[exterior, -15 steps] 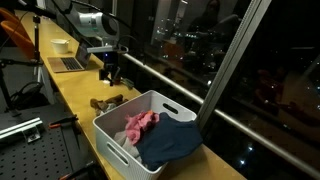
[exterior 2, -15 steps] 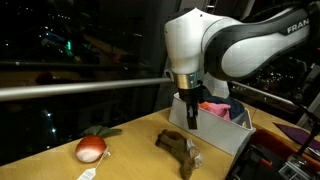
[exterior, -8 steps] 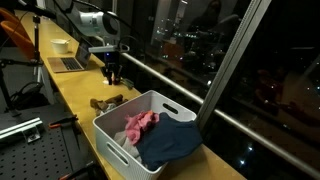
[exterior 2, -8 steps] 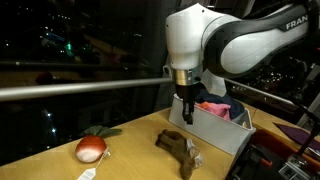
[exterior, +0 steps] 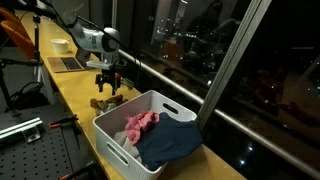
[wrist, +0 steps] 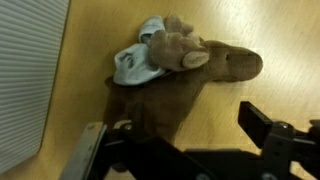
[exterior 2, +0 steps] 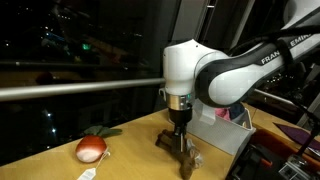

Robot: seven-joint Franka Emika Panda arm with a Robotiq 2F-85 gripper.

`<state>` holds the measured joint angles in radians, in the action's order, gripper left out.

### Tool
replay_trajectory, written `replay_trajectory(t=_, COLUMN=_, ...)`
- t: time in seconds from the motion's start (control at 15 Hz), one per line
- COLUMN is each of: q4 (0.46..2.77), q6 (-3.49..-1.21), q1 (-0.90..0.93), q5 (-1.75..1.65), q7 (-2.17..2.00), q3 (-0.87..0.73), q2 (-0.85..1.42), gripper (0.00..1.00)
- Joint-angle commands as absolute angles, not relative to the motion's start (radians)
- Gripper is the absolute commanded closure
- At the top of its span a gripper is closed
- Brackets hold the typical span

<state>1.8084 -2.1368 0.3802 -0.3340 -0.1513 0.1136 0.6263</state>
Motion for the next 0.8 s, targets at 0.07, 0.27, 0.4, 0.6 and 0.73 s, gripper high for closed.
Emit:
replay_trajectory(t=0.07, q4=1.809, q6=-2.146, q1=0.404, q5=-0.324, q7=-0.228, q3=0.109, q2=0.657, gripper=0.00)
replay_trajectory(t=0.27, q4=1.801, q6=-2.126, q1=0.436, q5=-0.345, q7=-0.290, q3=0.097, q2=0.665, gripper=0.00)
replay_trajectory(t=0.4, q4=1.815, q6=-2.115, q1=0.455, q5=-0.363, q7=-0.334, q3=0.085, q2=0.653, gripper=0.00)
replay_trajectory(t=0.6, q4=1.838, q6=-2.107, q1=0.470, q5=-0.404, q7=-0.387, q3=0.061, q2=0.644, gripper=0.00)
replay_trajectory(t=0.73, q4=1.856, q6=-2.107, q1=0.467, q5=-0.430, q7=-0.412, q3=0.044, q2=0.645, gripper=0.00)
